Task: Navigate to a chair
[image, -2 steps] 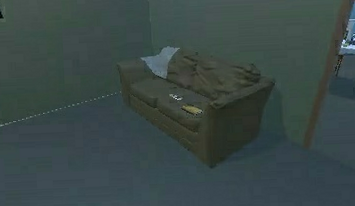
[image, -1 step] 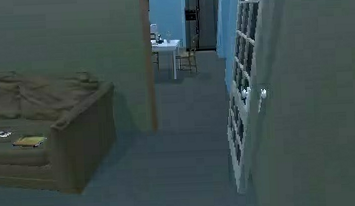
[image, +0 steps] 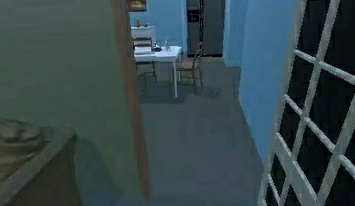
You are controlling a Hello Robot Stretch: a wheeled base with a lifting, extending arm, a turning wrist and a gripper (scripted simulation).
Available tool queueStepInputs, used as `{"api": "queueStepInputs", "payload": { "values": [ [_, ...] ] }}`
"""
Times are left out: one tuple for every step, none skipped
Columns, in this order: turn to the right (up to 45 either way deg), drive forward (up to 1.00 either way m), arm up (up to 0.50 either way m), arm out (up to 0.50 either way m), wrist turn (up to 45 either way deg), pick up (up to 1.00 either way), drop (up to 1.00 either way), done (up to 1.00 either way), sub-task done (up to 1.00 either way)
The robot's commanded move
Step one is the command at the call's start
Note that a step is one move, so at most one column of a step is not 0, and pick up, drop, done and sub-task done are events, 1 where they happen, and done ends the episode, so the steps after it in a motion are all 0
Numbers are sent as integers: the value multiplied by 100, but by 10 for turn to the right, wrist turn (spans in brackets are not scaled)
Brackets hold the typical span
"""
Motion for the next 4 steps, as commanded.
{"api": "queueStepInputs", "payload": {
  "values": [
    [0, 100, 0, 0, 0, 0, 0, 0, 0],
    [30, 0, 0, 0, 0, 0, 0, 0, 0],
    [450, 0, 0, 0, 0, 0, 0, 0, 0],
    [30, 0, 0, 0, 0, 0, 0, 0, 0]
  ]
}}
